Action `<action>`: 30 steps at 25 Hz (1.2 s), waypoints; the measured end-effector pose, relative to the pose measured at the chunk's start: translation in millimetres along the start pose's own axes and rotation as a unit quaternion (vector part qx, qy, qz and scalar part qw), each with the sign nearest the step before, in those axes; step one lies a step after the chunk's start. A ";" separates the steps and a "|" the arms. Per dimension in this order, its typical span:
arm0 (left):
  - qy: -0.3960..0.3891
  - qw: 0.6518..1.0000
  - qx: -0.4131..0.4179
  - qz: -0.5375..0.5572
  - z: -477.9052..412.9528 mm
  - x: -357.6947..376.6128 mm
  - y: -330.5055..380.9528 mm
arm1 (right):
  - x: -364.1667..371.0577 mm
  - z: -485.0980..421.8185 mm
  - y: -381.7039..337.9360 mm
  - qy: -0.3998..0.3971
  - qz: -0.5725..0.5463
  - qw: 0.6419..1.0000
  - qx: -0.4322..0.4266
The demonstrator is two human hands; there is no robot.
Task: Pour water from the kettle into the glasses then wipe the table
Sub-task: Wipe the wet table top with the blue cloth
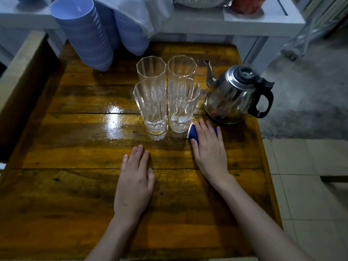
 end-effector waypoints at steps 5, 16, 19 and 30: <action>-0.002 1.000 -0.003 0.009 0.0 -1.4 -0.5 | -3.7 45.0 10.7 -0.012 0.008 0.999 -0.042; -0.008 1.000 -0.010 0.013 -1.0 -0.4 -1.0 | 3.7 45.6 13.2 -0.061 0.045 0.995 -0.061; -0.007 1.000 -0.010 0.015 -1.4 0.1 -1.1 | 6.2 16.1 10.4 -0.049 0.049 0.996 -0.051; -0.013 1.000 -0.013 0.010 -0.7 -0.1 -1.6 | 0.1 -14.5 2.5 -0.004 0.000 0.999 -0.037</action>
Point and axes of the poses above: each hand's wrist, its own z-axis away from the middle knuckle, its own x-axis out of the palm, y = z × x, the point moved 7 cm from there along -z, towards the middle knuckle, and after that the axes turned 4 degrees about -y, right-handed, at the moved point
